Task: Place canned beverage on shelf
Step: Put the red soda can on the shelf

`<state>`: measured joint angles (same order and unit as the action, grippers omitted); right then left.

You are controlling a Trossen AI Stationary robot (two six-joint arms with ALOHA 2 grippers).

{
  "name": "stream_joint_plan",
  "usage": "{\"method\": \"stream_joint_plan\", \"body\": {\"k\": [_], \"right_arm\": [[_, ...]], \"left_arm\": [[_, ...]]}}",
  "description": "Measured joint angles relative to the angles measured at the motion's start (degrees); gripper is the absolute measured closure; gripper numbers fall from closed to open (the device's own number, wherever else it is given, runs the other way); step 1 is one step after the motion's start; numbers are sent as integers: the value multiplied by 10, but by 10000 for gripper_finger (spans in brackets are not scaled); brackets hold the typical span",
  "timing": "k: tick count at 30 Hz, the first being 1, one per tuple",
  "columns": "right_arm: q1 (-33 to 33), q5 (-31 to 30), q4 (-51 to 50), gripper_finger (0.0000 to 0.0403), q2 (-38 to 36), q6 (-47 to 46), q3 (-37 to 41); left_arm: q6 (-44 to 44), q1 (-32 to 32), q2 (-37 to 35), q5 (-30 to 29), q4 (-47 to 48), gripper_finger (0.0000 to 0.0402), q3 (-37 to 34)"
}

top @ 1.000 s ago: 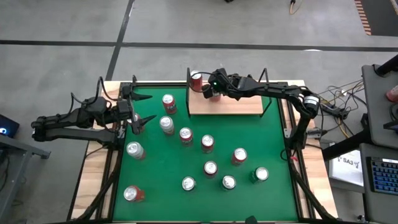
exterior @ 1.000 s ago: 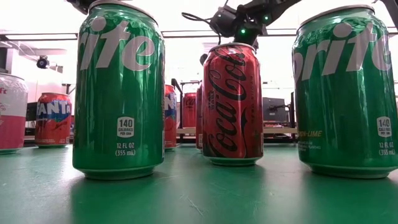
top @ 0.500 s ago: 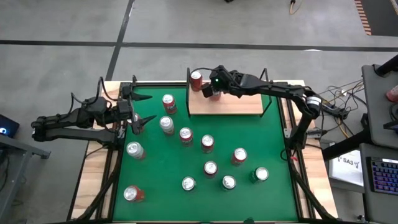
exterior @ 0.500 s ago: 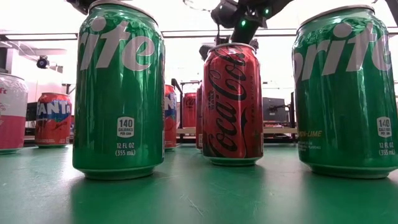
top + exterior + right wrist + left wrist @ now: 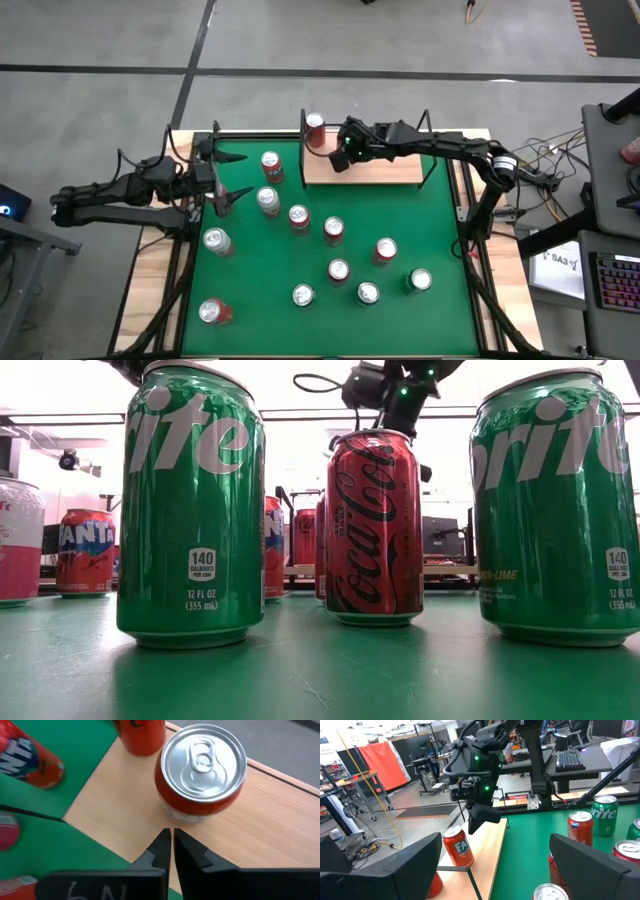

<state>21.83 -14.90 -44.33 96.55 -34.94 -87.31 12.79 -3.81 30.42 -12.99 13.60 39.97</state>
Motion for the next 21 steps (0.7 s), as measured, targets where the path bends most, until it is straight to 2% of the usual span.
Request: {"method": "stream_joint_plan", "body": {"k": [9, 21], "right_arm": [[6, -42, 10, 390, 1, 6, 1], [-2, -41, 7, 390, -10, 16, 1]], "left_arm": [[3, 0, 19, 0, -11, 48, 0], [-2, 0, 25, 0, -14, 48, 0]]}}
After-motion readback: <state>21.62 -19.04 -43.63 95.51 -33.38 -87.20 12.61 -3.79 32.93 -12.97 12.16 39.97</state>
